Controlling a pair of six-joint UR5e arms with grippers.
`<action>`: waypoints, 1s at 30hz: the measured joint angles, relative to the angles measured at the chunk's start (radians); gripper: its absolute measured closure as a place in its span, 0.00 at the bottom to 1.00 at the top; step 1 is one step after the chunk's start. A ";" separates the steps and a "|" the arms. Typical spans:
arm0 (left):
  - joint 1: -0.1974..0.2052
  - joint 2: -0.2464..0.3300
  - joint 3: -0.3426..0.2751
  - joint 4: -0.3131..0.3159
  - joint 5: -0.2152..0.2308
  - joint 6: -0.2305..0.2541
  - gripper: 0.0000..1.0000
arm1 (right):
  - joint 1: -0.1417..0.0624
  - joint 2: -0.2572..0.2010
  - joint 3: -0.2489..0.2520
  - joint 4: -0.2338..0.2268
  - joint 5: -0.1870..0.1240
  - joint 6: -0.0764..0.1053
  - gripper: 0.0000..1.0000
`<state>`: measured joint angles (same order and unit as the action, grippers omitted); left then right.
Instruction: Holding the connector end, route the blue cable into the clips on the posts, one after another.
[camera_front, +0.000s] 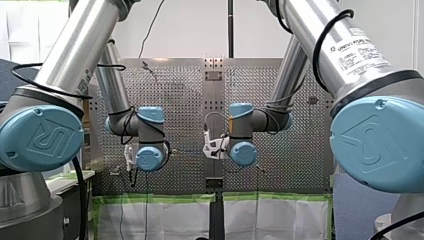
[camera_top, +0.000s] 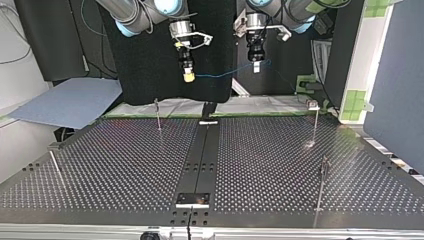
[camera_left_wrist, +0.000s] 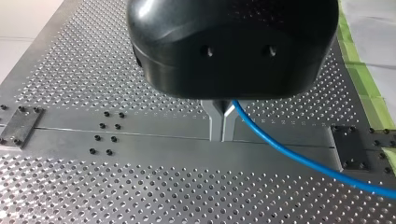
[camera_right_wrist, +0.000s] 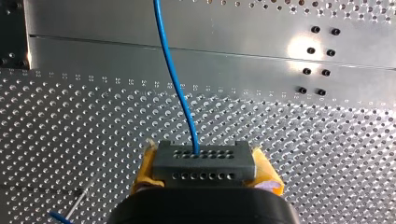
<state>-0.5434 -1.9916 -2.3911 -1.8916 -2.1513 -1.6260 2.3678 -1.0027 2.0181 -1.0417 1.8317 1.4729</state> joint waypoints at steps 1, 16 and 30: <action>0.000 0.000 0.000 0.000 0.000 0.000 1.00 | 0.000 0.000 0.000 0.000 0.000 0.000 1.00; -0.014 0.062 -0.002 -0.098 -0.060 0.039 1.00 | 0.016 0.020 0.006 0.026 0.012 -0.046 1.00; -0.014 0.065 -0.002 -0.139 -0.062 0.040 1.00 | 0.017 0.020 0.006 0.026 0.013 -0.048 1.00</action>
<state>-0.5576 -1.9267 -2.3926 -2.0301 -2.2132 -1.5857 2.3847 -0.9829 2.0244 -1.0158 1.8442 1.4251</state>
